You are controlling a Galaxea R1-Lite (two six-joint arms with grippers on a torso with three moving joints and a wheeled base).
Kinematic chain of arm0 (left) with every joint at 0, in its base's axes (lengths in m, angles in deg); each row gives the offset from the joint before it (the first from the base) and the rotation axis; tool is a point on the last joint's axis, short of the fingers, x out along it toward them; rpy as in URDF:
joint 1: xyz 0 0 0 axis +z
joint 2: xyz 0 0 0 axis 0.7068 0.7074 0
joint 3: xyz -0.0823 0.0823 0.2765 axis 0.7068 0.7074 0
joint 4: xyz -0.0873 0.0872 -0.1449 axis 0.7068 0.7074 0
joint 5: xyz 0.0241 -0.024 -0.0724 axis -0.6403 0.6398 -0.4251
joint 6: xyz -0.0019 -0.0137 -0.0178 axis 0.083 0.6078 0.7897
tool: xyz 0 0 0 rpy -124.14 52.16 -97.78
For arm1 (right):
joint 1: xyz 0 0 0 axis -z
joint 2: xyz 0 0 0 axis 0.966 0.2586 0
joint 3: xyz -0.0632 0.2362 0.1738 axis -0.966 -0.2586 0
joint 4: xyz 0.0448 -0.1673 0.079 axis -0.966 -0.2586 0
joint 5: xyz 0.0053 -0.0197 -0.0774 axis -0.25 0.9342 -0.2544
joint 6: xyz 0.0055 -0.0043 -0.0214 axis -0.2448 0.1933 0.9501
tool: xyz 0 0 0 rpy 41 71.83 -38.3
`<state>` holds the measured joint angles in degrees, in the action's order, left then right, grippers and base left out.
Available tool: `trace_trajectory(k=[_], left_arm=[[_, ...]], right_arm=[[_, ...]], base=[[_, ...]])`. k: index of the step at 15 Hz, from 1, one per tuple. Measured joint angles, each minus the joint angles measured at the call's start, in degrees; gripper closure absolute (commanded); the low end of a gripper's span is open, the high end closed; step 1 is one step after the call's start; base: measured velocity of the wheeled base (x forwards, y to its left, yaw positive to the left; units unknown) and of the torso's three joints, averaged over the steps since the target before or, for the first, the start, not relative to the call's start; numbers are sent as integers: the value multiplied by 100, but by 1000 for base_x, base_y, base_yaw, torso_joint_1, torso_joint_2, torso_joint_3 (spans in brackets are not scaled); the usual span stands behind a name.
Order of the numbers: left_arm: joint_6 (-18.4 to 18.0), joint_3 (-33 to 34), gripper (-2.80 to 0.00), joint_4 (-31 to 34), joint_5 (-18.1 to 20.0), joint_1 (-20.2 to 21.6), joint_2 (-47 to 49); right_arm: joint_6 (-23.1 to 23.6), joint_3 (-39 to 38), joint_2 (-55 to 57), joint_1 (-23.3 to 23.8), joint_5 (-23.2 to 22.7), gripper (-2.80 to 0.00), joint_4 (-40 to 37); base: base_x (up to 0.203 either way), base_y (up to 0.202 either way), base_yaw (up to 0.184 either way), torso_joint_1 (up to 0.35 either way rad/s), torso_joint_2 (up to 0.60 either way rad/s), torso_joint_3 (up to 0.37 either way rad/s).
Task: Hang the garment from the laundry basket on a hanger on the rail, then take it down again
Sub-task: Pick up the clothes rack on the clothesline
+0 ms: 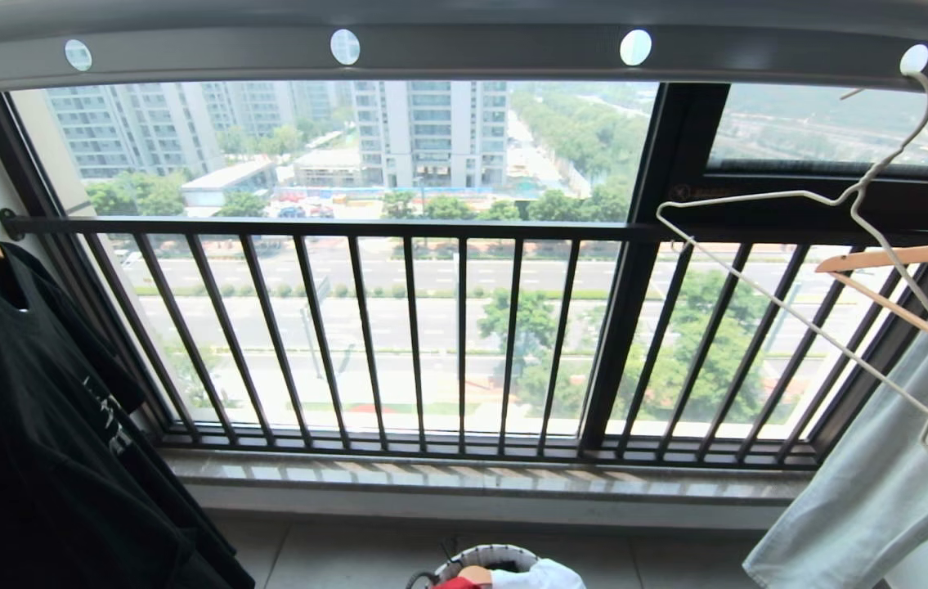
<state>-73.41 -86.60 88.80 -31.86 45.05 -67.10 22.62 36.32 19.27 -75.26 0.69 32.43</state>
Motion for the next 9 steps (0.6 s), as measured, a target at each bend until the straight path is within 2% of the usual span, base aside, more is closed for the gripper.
trace_trajectory(k=[6,9], left_arm=[[0,0,0,0,0,0,0],[2,0,0,0,0,0,0]], right_arm=[[89,-41,204,4,4,-280,30],[88,-22,462,24,30,-280,325]], base=[[0,0,0,0,0,0],[0,0,0,0,0,0]])
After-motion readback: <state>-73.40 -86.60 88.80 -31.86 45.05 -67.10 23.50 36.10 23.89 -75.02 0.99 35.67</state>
